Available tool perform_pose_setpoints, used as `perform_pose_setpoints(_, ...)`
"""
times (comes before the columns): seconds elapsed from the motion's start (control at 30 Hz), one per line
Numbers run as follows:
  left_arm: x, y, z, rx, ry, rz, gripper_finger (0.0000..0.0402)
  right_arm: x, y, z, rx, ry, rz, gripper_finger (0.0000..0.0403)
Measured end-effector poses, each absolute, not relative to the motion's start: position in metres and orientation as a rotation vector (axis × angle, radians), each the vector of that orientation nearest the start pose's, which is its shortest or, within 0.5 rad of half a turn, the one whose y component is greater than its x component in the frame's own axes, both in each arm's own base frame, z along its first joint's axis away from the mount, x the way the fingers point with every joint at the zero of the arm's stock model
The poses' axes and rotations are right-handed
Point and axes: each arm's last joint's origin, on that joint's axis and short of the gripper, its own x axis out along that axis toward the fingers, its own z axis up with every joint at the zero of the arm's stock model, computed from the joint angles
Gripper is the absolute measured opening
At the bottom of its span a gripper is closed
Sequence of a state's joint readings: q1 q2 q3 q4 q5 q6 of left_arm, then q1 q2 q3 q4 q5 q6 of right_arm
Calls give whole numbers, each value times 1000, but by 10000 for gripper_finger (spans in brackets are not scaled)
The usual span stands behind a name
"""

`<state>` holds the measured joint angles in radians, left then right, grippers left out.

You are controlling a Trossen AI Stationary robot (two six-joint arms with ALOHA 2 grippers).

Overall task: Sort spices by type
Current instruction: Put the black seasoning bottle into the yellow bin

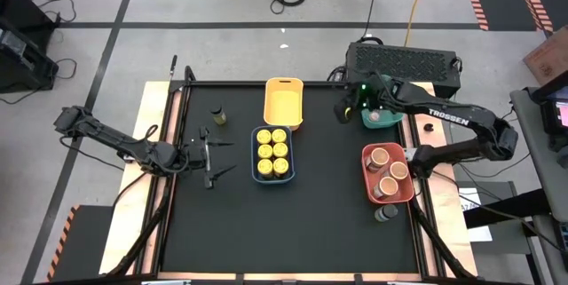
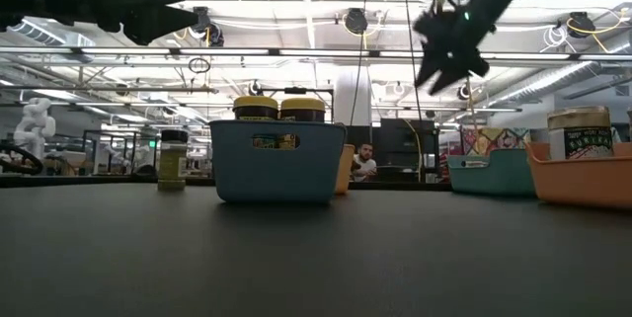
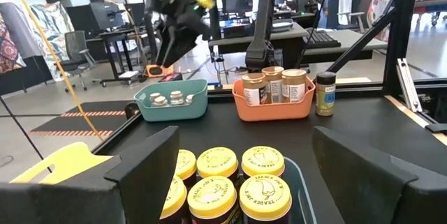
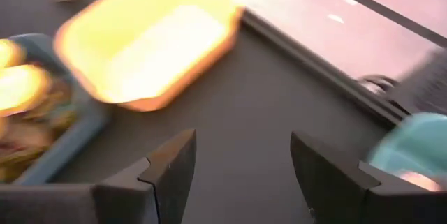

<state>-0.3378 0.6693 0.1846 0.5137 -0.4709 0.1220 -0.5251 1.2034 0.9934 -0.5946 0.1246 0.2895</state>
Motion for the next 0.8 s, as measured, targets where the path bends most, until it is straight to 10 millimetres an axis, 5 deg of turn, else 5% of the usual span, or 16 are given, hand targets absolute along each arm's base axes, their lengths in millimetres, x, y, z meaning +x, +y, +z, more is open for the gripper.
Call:
perform_pose_setpoints(0.43,147,-38,210,97,-22,135,329,247,-7,331,398,660,-289,226)
perform_pose_setpoints(0.8,147,-40,214,52,-71,101,329,256,98,331,611,824,-214,226)
